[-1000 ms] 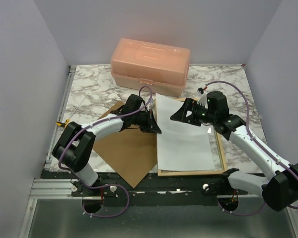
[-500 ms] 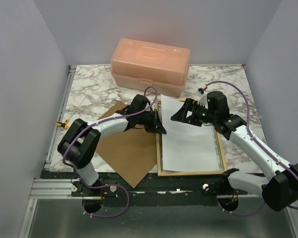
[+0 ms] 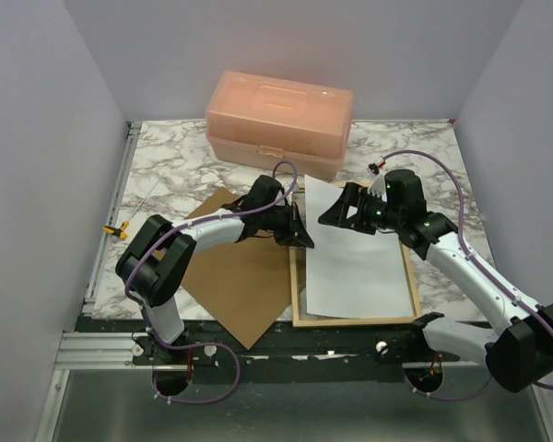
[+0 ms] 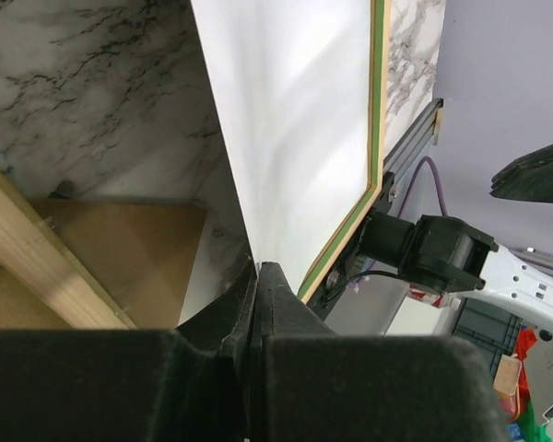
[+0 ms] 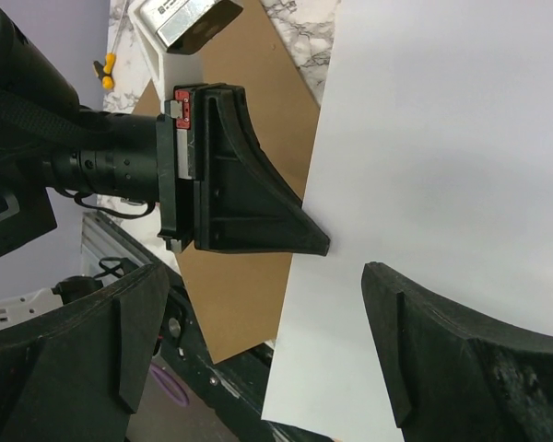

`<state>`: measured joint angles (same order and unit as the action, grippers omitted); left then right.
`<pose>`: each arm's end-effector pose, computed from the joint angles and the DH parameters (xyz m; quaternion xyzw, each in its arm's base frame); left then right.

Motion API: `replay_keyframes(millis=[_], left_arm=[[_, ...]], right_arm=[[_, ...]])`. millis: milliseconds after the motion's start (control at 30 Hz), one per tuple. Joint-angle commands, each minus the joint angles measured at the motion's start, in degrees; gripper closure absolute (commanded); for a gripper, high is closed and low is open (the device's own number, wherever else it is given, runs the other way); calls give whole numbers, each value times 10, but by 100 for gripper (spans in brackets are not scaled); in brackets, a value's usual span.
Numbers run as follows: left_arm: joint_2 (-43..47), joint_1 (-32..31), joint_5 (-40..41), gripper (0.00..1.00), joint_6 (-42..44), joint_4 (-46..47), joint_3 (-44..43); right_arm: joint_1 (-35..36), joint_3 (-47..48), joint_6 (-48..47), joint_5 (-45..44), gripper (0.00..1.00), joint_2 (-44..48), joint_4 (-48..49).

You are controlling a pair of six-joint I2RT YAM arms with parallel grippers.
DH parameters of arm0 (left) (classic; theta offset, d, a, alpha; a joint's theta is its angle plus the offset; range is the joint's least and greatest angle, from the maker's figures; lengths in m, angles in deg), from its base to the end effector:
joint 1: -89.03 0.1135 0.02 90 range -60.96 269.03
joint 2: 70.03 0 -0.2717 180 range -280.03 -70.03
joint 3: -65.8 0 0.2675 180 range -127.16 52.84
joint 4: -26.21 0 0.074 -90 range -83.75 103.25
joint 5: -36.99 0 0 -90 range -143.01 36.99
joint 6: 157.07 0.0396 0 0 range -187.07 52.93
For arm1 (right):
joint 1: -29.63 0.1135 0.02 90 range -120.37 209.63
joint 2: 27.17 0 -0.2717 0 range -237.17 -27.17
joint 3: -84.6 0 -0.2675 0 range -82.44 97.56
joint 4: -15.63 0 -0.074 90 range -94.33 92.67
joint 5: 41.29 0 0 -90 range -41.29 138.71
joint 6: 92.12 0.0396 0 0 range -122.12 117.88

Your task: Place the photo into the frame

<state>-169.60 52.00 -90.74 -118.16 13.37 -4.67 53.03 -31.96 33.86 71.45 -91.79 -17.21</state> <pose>0.2866 -0.2465 0.1809 0.0249 0.8739 -0.4802 0.0715 0.2349 0.1183 0.2916 0.0029 0.8706 0.3791 0.3135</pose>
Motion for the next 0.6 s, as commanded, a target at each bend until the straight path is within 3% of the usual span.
replay_keyframes(millis=[0,433,567], left_arm=[[-15,-8,-5,100,-9,24,-19],[-22,-21,32,100,22,-47,-44],[-21,-25,53,88,45,-93,-61]], right_arm=[[-6,6,-9,-11,6,-4,-13],[-7,5,-8,-8,6,-8,-13],[-8,4,-6,-8,6,-9,-13]])
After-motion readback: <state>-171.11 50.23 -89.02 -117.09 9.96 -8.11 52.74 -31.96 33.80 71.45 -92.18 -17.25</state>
